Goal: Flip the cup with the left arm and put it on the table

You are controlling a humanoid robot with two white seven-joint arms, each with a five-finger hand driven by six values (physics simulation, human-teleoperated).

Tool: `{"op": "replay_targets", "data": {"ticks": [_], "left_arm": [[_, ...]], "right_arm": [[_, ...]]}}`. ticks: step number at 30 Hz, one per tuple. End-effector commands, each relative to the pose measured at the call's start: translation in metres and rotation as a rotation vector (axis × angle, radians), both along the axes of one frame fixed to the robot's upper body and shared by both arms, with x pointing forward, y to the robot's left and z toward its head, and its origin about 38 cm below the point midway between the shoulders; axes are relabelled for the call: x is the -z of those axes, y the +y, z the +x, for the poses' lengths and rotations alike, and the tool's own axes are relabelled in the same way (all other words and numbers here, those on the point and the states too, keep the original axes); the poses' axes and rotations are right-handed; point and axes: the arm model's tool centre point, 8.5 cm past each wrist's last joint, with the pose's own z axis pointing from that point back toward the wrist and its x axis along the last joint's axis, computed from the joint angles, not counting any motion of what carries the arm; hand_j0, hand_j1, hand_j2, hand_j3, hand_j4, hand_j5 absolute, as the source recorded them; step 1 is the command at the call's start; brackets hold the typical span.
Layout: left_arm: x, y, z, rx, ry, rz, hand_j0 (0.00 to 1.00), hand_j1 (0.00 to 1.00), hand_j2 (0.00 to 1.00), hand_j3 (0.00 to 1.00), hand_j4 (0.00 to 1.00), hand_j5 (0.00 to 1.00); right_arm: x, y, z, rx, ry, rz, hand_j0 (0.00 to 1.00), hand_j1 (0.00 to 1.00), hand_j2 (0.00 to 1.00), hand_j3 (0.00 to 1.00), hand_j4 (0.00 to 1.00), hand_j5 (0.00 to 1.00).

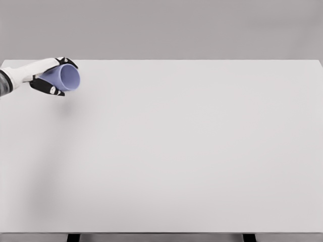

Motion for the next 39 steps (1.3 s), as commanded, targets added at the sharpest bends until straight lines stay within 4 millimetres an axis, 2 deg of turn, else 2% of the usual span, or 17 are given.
{"op": "replay_targets", "data": {"ticks": [1,5,9,13,17,21,26,33,39], "left_arm": [[-0.014,-0.001,0.000,0.002,-0.025,-0.121,0.51,0.51,0.51,0.51,0.51,0.51],[-0.020,-0.009,-0.002,0.029,-0.030,-0.216,0.51,0.51,0.51,0.51,0.51,0.51],[-0.013,-0.017,-0.011,0.090,-0.038,-0.306,0.52,0.52,0.52,0.52,0.52,0.52],[-0.010,-0.014,-0.023,0.137,-0.078,-0.426,0.51,0.51,0.51,0.51,0.51,0.51],[0.003,-0.017,-0.031,0.155,-0.071,-0.549,0.51,0.51,0.51,0.51,0.51,0.51],[0.025,-0.026,-0.041,0.170,-0.060,-0.681,0.51,0.51,0.51,0.51,0.51,0.51],[0.047,-0.030,-0.045,0.139,-0.020,-0.766,0.52,0.52,0.52,0.52,0.52,0.52],[0.062,-0.034,-0.051,0.114,-0.002,-0.901,0.52,0.52,0.52,0.52,0.52,0.52],[0.092,-0.036,-0.053,0.048,0.049,-0.989,0.52,0.52,0.52,0.52,0.52,0.52]], "right_arm": [[0.000,0.000,0.000,0.000,0.001,0.000,1.00,1.00,1.00,1.00,1.00,1.00],[0.000,0.000,0.002,0.000,-0.003,0.000,1.00,1.00,1.00,1.00,1.00,1.00],[0.000,0.000,0.000,0.000,0.000,0.000,1.00,1.00,1.00,1.00,1.00,1.00],[0.000,0.000,0.000,0.000,0.000,0.000,1.00,1.00,1.00,1.00,1.00,1.00],[0.000,0.000,0.000,0.000,0.000,0.000,1.00,1.00,1.00,1.00,1.00,1.00],[0.000,0.000,0.000,0.000,0.001,0.000,1.00,1.00,1.00,1.00,1.00,1.00],[0.000,0.000,0.000,0.000,0.000,0.000,1.00,1.00,1.00,1.00,1.00,1.00],[0.000,0.000,0.000,0.000,0.000,0.000,1.00,1.00,1.00,1.00,1.00,1.00],[0.000,0.000,0.000,0.000,0.000,0.000,1.00,1.00,1.00,1.00,1.00,1.00]]}}
